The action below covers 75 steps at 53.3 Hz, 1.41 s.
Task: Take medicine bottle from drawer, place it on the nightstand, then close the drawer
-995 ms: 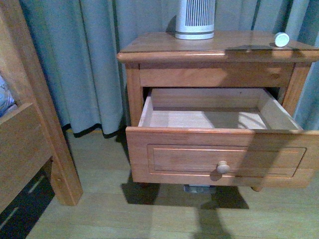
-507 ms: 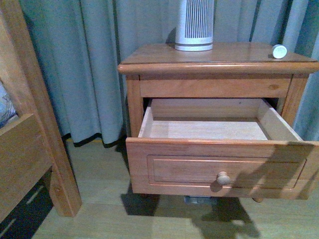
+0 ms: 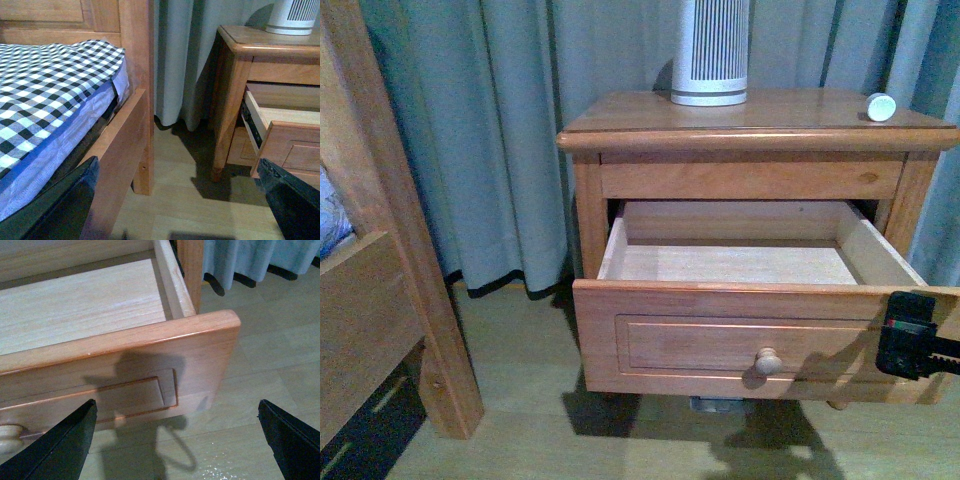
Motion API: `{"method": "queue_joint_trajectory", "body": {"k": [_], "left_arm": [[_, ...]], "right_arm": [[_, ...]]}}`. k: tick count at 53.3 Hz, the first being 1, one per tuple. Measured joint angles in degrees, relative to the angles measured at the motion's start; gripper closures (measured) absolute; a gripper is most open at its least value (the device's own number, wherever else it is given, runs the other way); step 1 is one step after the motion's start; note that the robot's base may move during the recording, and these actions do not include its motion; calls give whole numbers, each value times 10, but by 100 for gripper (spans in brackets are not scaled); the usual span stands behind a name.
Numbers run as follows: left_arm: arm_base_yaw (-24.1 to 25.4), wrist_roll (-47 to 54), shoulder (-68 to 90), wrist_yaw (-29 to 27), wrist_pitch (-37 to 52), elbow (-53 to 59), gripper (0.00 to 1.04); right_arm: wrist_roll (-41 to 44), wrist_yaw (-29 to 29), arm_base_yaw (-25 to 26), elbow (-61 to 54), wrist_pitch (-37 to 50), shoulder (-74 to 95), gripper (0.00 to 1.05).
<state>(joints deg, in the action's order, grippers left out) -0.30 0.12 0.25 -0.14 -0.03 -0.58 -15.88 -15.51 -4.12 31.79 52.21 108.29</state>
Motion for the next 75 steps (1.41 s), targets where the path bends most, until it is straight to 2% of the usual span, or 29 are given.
{"method": "queue_joint_trajectory", "body": {"k": [20,50,59,75], "left_arm": [[0,0,0,0,0,0,7],[0,0,0,0,0,0,7],[0,0,0,0,0,0,7],[0,0,0,0,0,0,7]], "right_arm": [[6,15,-5,150,-23,114,7],[42,18,17,531,-201,255,7],[54,20,17,563,-224,271,7],[50,26,16,548,-208,267,7]]}}
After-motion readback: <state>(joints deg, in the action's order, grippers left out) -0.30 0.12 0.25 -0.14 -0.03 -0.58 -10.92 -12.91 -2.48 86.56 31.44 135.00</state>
